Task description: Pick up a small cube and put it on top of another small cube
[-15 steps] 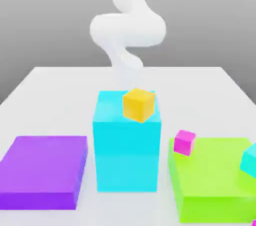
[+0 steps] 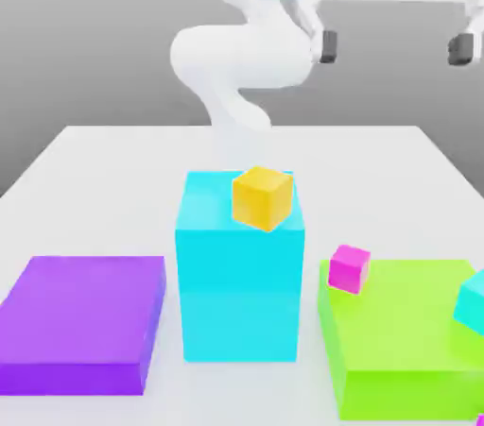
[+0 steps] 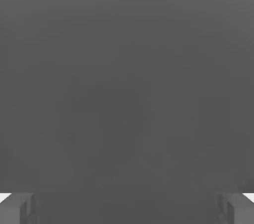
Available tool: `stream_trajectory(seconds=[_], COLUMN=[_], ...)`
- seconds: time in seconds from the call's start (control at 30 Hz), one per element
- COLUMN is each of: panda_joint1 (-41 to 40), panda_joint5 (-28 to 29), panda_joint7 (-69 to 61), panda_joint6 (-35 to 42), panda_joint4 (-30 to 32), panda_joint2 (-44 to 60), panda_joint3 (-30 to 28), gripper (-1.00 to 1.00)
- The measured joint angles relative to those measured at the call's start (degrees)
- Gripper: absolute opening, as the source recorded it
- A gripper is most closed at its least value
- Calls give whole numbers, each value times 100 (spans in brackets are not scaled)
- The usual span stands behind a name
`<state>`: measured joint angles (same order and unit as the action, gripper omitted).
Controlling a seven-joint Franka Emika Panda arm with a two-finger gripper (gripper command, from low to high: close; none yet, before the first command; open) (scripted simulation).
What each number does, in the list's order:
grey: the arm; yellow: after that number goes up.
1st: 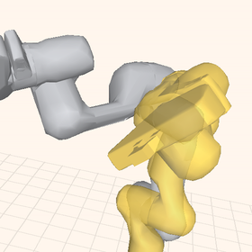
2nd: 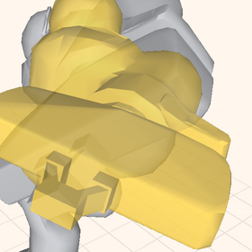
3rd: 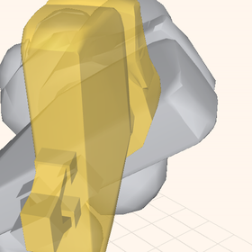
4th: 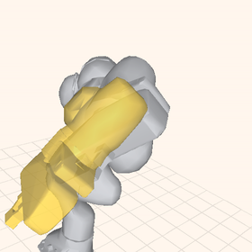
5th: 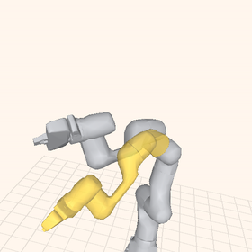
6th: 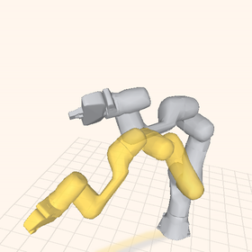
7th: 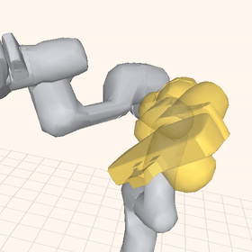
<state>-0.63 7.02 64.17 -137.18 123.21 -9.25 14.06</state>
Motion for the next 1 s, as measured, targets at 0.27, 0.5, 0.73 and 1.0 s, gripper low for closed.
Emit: stream_trajectory(seconds=[0.27,0.5,0.73,1.0], panda_joint1=[481,957,1421,1536], panda_joint5=[539,764,917,1022], panda_joint7=[981,1672,2155,2232], panda_joint6=[-224,-448,-953,-1235], panda_joint4=[-393,-729,-1075,-1179], panda_joint2=[1686,3122,4535,4922], panda_joint3=[191,222,94,-43], gripper=[0,0,0,-100])
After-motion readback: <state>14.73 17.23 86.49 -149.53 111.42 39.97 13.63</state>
